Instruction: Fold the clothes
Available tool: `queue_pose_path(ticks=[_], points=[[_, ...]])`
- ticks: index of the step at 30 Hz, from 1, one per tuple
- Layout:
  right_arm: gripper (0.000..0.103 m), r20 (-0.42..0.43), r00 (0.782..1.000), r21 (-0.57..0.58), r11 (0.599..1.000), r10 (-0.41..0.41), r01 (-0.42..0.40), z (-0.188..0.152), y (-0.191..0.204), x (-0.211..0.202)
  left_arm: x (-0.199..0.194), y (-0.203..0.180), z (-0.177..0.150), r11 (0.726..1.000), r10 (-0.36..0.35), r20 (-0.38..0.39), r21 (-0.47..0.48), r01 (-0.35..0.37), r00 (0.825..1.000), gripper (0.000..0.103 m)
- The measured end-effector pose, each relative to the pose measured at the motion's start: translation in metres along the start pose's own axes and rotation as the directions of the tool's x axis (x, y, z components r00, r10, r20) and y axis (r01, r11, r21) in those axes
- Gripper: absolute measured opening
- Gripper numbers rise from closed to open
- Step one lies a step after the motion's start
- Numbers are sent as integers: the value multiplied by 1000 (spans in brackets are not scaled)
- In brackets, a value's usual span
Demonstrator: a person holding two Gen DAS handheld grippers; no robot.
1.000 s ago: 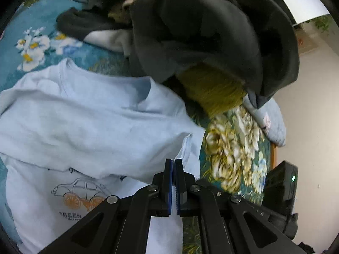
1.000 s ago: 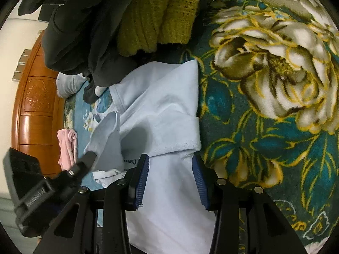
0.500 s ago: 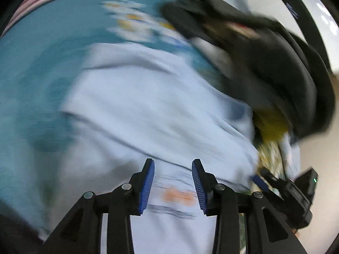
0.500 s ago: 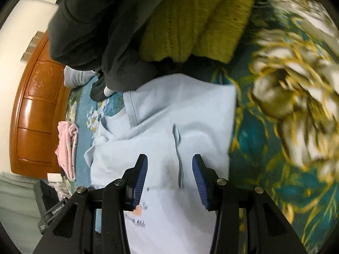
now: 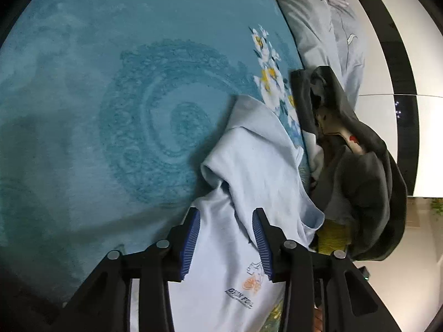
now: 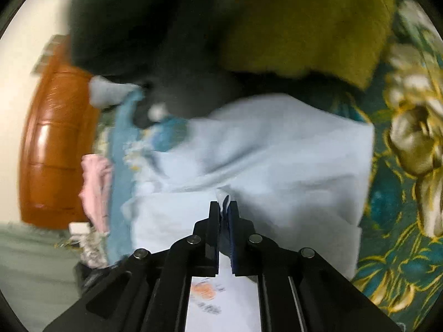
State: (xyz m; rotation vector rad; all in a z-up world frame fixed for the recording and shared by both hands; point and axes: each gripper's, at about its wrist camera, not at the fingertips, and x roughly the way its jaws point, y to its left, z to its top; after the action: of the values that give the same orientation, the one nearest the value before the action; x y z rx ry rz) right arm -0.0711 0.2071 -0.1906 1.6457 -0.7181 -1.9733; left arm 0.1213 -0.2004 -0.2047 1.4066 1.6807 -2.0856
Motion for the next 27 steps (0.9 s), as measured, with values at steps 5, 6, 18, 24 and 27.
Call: queue_pose_path(ticks=[5, 6, 18, 24, 27], points=[[5, 163, 983, -7, 997, 81, -81, 3, 6, -61, 3, 5, 3, 997, -58, -16, -45, 57, 998, 46], [5, 177, 983, 0, 999, 38, -39, 3, -2, -64, 4, 5, 4, 996, -68, -15, -54, 67, 998, 48], [5, 72, 986, 128, 981, -153, 143, -4, -60, -32, 18, 4, 12, 989, -125, -22, -86, 122, 992, 48], [33, 49, 969, 60, 969, -242, 239, -3, -55, -38, 23, 13, 15, 970, -189, -17, -158, 184, 982, 50], [41, 71, 958, -20, 960, -276, 278, -5, -38, -47, 25, 15, 16, 961, -219, -19, -175, 212, 976, 51]])
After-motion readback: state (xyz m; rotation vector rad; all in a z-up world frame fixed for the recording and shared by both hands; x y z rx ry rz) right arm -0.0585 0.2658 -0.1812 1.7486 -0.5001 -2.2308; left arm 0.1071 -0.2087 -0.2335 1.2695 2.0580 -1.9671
